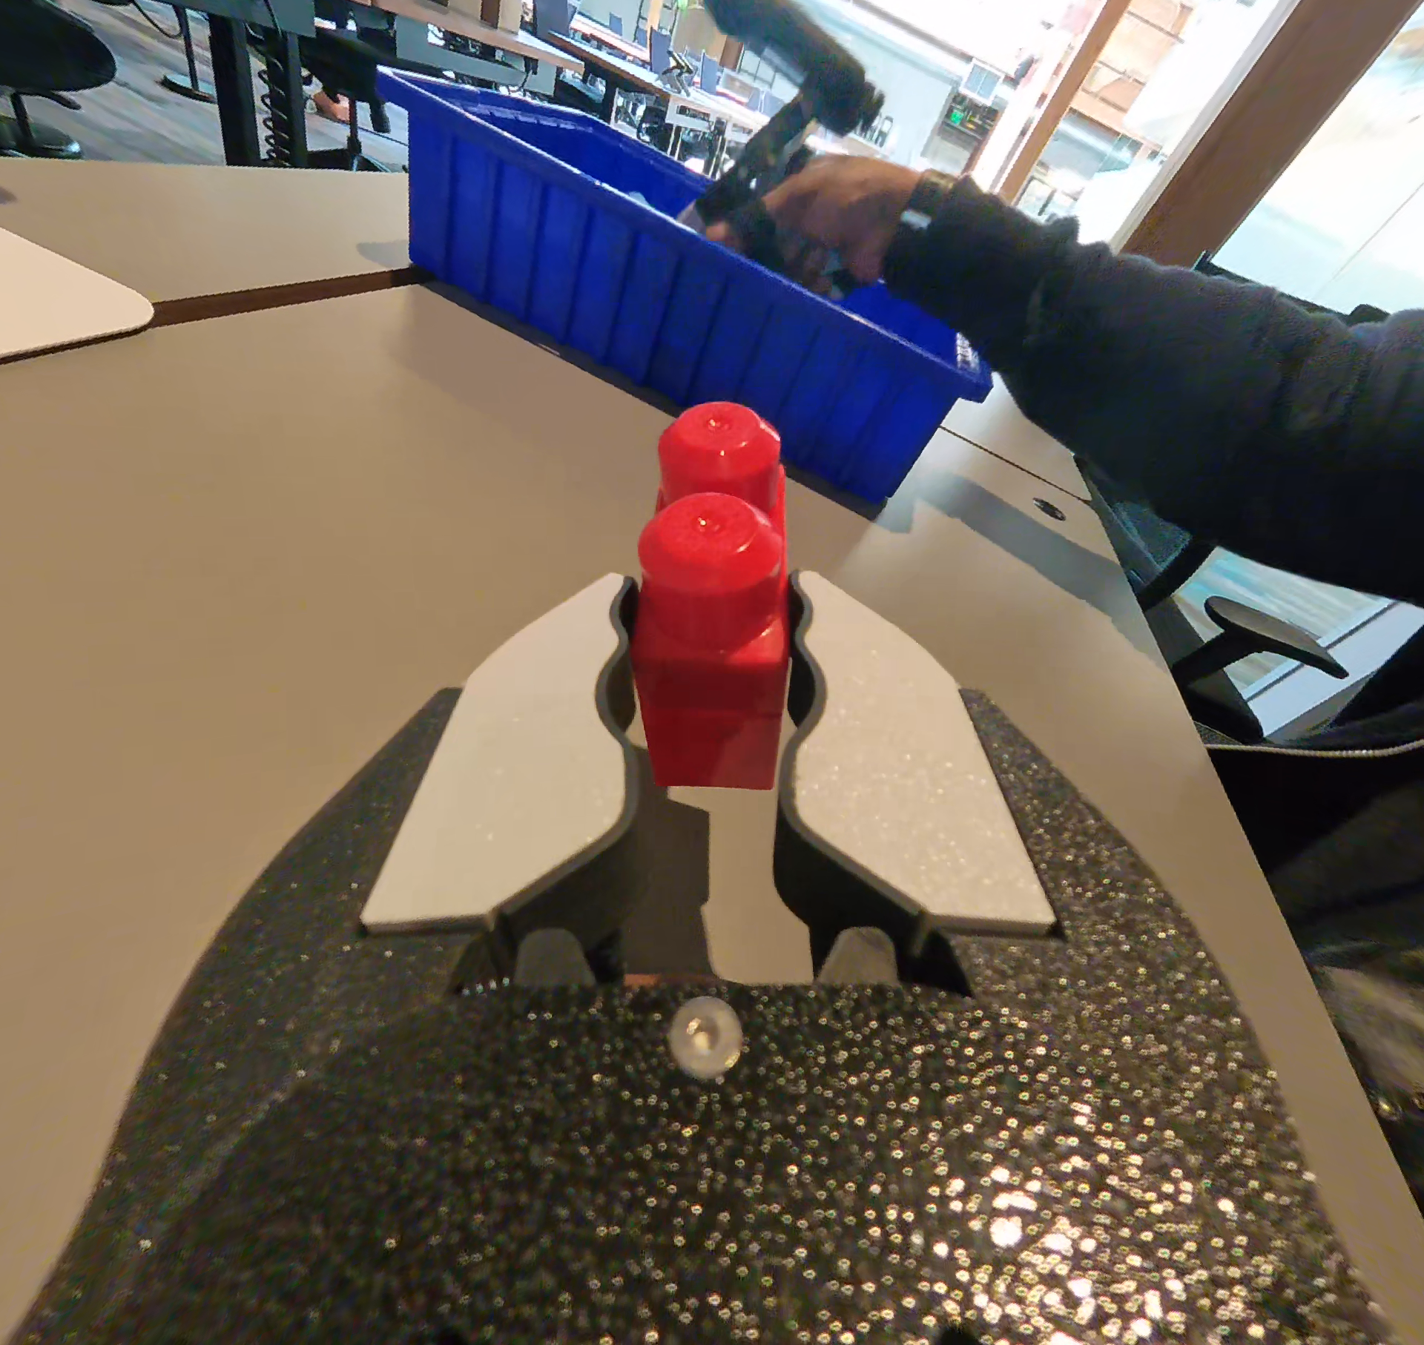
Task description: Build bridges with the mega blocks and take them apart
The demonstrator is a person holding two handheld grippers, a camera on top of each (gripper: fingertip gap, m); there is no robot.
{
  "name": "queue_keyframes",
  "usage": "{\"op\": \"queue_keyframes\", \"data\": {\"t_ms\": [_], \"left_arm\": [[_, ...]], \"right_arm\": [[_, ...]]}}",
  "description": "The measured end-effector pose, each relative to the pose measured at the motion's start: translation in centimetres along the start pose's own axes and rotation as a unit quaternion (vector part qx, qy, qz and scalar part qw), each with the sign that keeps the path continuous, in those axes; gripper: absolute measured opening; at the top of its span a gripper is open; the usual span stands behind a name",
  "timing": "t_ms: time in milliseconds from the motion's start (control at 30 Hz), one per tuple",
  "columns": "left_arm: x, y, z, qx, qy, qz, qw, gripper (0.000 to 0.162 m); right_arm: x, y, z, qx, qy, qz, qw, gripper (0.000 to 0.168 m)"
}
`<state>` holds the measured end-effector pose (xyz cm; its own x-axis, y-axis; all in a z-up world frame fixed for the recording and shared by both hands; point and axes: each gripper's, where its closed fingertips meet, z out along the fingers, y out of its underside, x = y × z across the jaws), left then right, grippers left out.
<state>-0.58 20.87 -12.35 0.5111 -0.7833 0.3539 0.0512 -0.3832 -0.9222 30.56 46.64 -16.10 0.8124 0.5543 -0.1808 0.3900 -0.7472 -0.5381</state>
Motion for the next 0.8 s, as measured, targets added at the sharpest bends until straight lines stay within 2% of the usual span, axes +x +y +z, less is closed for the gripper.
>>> {"op": "queue_keyframes", "data": {"t_ms": [167,300,400,500,600,667,800], "left_arm": [[-0.2,-0.3,-0.2,0.011,0.001,-0.012,1.000,0.035],[-0.3,-0.7,-0.4,0.029,0.008,-0.033,0.999,0.035],[-0.4,-0.9,-0.4,0.035,0.007,-0.039,0.999,0.035],[-0.5,-1.3,-0.6,0.052,0.007,-0.048,0.997,0.035],[-0.7,-2.0,-0.9,0.081,0.009,-0.068,0.994,0.035],[-1.1,-2.6,-1.3,0.106,0.005,-0.079,0.991,0.035],[-1.6,-3.6,-2.2,0.149,0.010,-0.104,0.983,0.035]], "right_arm": [[-0.2,0.8,0.8,-0.011,0.006,-0.004,1.000,0.038],[-2.1,-1.0,-1.3,0.025,0.024,-0.050,0.998,0.044],[-5.3,-2.3,-3.6,0.065,0.034,-0.096,0.993,0.047],[-11.4,-3.3,-5.9,0.120,0.004,-0.145,0.982,0.049],[-20.1,-2.5,-6.9,0.159,-0.061,-0.209,0.963,0.049],[-25.9,-0.7,-6.1,0.166,-0.108,-0.246,0.949,0.047],[-35.3,4.6,-2.2,0.122,-0.210,-0.286,0.927,0.047]]}}
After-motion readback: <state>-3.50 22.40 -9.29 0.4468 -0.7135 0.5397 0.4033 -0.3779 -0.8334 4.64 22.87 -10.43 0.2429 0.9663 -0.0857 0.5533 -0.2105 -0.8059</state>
